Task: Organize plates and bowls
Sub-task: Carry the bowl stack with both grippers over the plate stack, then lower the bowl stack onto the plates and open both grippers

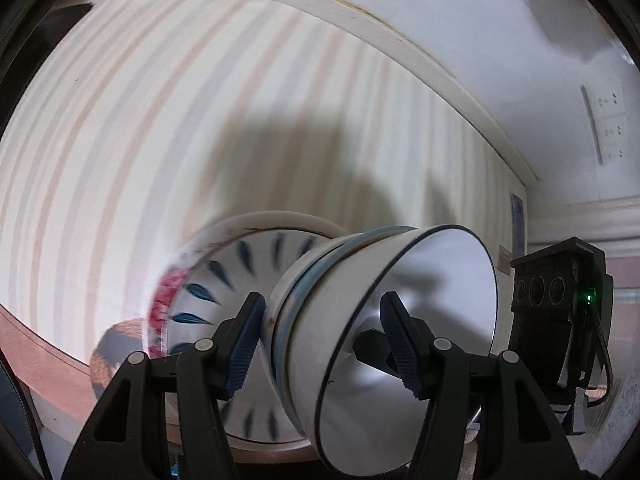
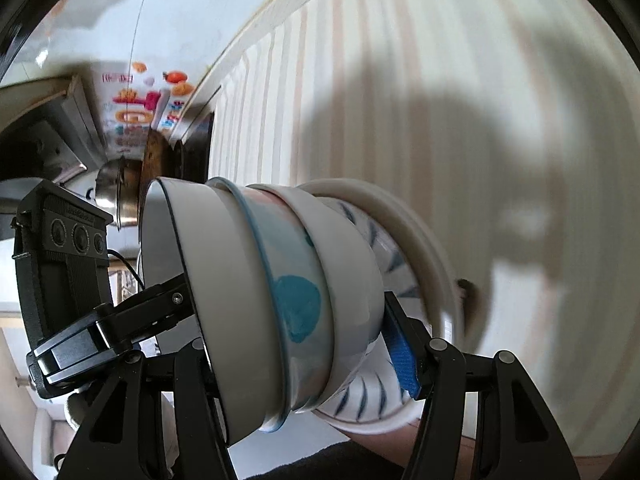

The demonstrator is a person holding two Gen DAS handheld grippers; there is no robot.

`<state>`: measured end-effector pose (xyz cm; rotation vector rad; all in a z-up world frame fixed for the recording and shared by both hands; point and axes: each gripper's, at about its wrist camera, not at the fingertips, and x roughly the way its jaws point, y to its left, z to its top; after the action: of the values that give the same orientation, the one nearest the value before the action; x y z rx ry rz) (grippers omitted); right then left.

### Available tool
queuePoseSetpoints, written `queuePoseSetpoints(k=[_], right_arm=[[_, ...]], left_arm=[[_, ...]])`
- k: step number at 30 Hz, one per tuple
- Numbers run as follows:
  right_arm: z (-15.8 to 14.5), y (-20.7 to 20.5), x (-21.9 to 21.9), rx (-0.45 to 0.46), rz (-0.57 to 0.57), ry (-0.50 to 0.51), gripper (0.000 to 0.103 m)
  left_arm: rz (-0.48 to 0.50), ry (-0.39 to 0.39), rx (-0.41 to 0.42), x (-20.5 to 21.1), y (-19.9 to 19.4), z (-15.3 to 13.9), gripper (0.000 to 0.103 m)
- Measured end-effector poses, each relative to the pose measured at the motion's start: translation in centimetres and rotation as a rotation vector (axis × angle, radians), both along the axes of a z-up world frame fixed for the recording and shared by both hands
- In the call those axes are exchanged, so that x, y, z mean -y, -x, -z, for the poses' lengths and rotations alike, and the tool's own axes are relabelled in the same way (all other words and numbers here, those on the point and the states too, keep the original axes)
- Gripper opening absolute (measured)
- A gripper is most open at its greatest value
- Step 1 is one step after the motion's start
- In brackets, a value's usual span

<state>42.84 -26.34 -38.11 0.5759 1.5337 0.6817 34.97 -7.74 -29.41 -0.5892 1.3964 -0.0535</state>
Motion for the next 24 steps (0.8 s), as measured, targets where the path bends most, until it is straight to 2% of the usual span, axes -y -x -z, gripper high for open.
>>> queuePoseSetpoints(k=[6, 12, 24], right_arm=[[1.3, -0.2, -2.1, -0.011, -0.035, 0.006, 0.062], [1.8, -0.2, -2.8, 0.001, -0.056, 0.03, 0.062], [1.6, -0.5, -4.2, -0.011, -0.062, 0.063, 0.062]], left_arm=[[-0.045, 0.0, -0.014, -2.3, 0.6, 1.1, 0.057], [-0.064, 0.007, -0.018, -2.8, 0.5, 1.9, 0.057], [-0.044, -0.011, -0.006, -3.0, 0.5, 1.9, 0.056]])
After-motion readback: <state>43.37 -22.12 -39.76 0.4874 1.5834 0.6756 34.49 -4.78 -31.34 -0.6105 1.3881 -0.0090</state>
